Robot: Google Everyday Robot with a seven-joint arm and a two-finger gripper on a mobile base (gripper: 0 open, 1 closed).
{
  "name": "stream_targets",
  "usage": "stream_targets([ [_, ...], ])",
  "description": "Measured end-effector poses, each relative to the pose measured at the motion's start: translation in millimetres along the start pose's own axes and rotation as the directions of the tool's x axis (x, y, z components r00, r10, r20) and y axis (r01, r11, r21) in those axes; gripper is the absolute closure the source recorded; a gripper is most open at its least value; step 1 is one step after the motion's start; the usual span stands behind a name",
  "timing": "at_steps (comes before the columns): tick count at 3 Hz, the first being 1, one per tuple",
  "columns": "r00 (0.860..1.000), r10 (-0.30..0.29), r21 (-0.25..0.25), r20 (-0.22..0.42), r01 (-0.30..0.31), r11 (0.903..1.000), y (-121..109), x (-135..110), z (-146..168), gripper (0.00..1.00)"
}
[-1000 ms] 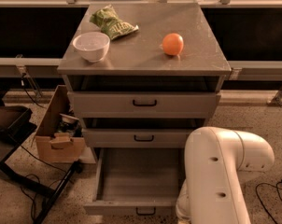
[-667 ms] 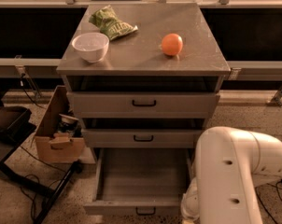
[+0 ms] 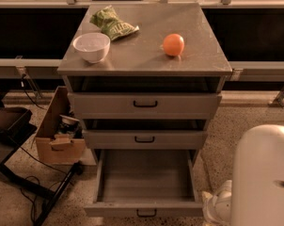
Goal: Open bottom drawer
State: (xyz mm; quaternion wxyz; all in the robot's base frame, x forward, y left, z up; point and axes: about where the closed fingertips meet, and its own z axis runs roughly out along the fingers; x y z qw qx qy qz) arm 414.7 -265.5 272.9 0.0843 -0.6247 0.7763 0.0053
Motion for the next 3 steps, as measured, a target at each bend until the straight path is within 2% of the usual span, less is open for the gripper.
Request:
stream_targets([
  [1,0.997,0.069,0.088,0.042,-0.073,0.9934,11.9,34.0,-84.9,0.0],
  [2,0.993,0.104,0.167,0.058,-0.113,0.9794,27.6,59.9,-160.8,0.0],
  [3,0.994,0.092,0.218,0.062,-0.104,0.9703,35.4,57.8,-216.3,0.0],
])
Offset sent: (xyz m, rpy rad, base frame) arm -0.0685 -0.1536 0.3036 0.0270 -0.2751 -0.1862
